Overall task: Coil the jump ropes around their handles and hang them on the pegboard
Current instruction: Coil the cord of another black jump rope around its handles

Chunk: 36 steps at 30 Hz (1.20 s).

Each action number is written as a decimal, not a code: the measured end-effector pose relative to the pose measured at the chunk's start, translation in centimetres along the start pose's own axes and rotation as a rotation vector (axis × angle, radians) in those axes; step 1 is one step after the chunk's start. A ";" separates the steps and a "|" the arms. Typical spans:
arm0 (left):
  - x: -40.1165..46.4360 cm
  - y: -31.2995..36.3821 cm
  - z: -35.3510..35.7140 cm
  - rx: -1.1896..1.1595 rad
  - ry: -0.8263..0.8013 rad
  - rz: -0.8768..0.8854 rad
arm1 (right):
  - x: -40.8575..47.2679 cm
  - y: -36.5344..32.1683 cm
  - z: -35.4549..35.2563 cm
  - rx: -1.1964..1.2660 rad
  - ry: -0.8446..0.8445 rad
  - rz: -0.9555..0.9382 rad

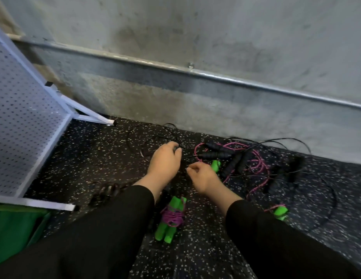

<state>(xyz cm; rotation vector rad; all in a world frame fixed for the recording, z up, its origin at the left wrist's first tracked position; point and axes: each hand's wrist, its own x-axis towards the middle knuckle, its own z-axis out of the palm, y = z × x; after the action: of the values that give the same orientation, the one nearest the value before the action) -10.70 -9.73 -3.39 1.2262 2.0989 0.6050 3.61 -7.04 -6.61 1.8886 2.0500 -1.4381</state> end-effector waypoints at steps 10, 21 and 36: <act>1.8 6.2 7.5 0.156 -0.226 0.132 | 3.4 11.1 -10.5 -0.108 0.158 0.173; 6.1 6.9 11.8 0.173 -0.271 0.148 | 10.5 15.2 -11.0 -0.239 0.010 0.330; 3.9 9.3 9.9 0.182 -0.247 0.221 | 8.5 13.2 -15.4 0.459 0.355 0.457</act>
<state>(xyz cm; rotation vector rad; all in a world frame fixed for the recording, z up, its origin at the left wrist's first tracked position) 0.46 -1.27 -5.30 1.5651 1.8572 0.3403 20.14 7.02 -10.24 2.7300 1.2923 -1.6253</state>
